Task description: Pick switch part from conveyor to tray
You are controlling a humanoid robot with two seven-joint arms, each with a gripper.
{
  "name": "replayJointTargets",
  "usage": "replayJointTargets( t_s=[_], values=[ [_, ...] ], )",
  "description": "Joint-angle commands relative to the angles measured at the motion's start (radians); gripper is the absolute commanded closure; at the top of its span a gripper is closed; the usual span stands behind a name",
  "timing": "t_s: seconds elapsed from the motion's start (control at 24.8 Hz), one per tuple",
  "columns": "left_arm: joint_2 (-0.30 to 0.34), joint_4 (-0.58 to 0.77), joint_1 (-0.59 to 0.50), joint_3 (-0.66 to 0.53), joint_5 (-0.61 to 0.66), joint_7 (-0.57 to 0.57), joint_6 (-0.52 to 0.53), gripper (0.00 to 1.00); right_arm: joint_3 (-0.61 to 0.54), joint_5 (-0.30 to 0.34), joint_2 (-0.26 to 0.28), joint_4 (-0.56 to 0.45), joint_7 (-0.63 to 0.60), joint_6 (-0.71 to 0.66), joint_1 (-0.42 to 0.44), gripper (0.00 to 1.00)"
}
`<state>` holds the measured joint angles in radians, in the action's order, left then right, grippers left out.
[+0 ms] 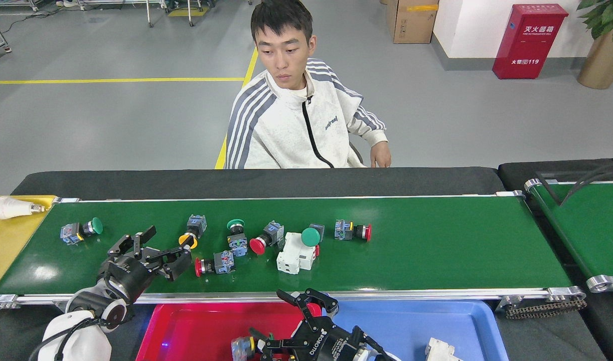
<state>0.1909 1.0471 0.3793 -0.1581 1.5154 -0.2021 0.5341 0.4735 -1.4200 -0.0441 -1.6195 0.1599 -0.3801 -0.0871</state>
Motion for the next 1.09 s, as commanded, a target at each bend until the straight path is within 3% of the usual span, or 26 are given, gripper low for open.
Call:
replayJointTargets(
  t_s=[0.0, 0.16, 0.28, 0.36, 0.4, 0.48, 0.61, 0.81, 0.93, 1.05],
  values=[
    [0.021, 0.005, 0.013, -0.006, 0.0, 0.009, -0.011, 0.0, -0.095, 0.024, -0.01, -0.016, -0.017, 0.032, 0.009, 0.0],
    [0.035, -0.03, 0.015, -0.011, -0.001, 0.009, -0.02, 0.0, -0.305, 0.081, -0.002, -0.02, -0.019, 0.03, 0.072, 0.0],
    [0.041, -0.07, 0.02, -0.011, 0.0, 0.009, -0.1, 0.02, -0.42, 0.096, 0.003, -0.019, -0.019, 0.026, 0.076, 0.0],
    [0.047, -0.098, 0.02, -0.009, -0.001, 0.012, -0.152, 0.17, -0.45, 0.11, 0.004, -0.019, -0.019, 0.026, 0.075, 0.0],
    [0.048, -0.11, 0.02, -0.011, -0.004, 0.012, -0.169, 0.31, -0.458, 0.121, 0.004, -0.019, -0.019, 0.026, 0.073, 0.0],
    [0.053, -0.13, 0.02, -0.04, -0.027, 0.018, -0.18, 0.69, -0.472, 0.135, 0.01, -0.02, -0.019, 0.026, 0.073, 0.0],
    [0.055, -0.15, 0.015, -0.064, -0.055, 0.05, -0.172, 0.81, -0.473, 0.136, 0.023, -0.02, -0.019, 0.026, 0.078, 0.0],
    [0.055, -0.131, -0.023, -0.064, -0.063, 0.07, -0.141, 0.9, -0.475, 0.136, 0.023, -0.023, -0.019, 0.027, 0.078, 0.0],
    [0.079, -0.021, -0.042, -0.081, -0.121, 0.069, 0.006, 0.91, -0.513, 0.136, 0.023, -0.023, -0.019, 0.03, 0.076, 0.0],
    [0.124, 0.108, -0.126, -0.083, -0.192, 0.069, 0.218, 0.87, -0.561, 0.136, 0.023, -0.023, -0.019, 0.032, 0.078, 0.0]
  ],
)
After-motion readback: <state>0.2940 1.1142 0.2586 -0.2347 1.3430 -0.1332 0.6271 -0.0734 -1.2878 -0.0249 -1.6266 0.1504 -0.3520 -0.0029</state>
